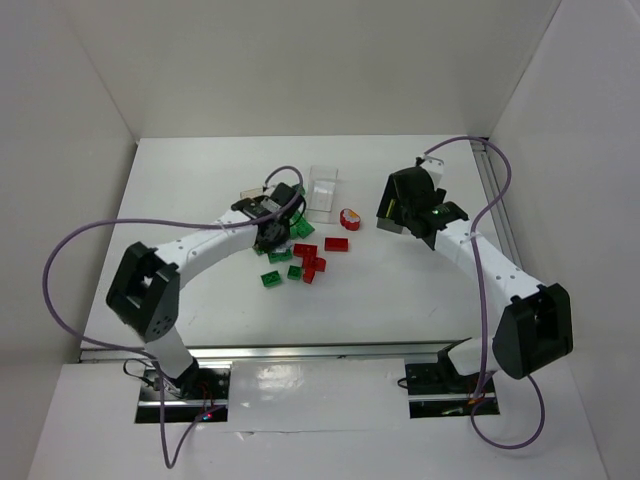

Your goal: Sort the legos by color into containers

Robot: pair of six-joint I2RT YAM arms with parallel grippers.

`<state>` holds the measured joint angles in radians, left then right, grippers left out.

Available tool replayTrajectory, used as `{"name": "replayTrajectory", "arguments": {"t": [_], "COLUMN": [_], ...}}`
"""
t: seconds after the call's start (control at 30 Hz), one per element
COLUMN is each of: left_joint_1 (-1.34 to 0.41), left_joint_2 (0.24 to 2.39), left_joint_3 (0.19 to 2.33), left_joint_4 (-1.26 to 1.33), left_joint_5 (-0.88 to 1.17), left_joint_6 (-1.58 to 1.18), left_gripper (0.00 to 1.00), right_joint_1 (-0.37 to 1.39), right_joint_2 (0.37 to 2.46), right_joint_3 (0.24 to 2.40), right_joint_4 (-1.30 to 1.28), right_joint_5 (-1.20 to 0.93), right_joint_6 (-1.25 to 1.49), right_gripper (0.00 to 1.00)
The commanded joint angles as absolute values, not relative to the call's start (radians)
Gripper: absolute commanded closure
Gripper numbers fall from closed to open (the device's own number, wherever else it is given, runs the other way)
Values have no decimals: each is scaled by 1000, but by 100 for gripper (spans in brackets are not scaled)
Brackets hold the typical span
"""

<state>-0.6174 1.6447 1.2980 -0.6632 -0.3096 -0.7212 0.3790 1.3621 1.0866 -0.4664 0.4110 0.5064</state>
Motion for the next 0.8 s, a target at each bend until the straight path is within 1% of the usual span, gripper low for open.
{"name": "replayTrajectory", "arguments": {"t": [0.0, 0.1, 0.3, 0.5, 0.6, 0.67, 0.73, 0.77], "left_joint_1": [-609, -600, -491, -411, -425, -445, -463, -477], "left_joint_2": [1738, 1772, 1859, 1970, 1980, 1953, 1915, 1899], "left_joint_3": [1287, 1299, 1364, 1564, 1578, 1562, 1536, 1498], "left_joint_4": [-664, -618, -581, -589, -601, -610, -626, -640], "left_joint_5": [-334, -365, -365, -321, -299, -290, -258, -243], "left_joint_6": [-738, -698, -640, -603, -591, -591, -601, -601], "left_gripper": [97, 97, 97, 96, 95, 91, 85, 69], "right_joint_1": [373, 373, 373, 373, 373, 373, 373, 373], "right_joint_2": [1364, 1364, 1364, 1364, 1364, 1364, 1364, 1364], "right_joint_3": [1091, 1091, 1091, 1081, 1081, 1081, 1081, 1081], "right_joint_4": [-451, -451, -451, -451, -462, -462, -462, -462], "right_joint_5": [417, 417, 426, 417, 417, 417, 417, 417], "right_joint_6": [502, 502, 492, 492, 483, 483, 483, 483], "right_gripper": [9, 9, 9, 9, 9, 9, 9, 9]}}
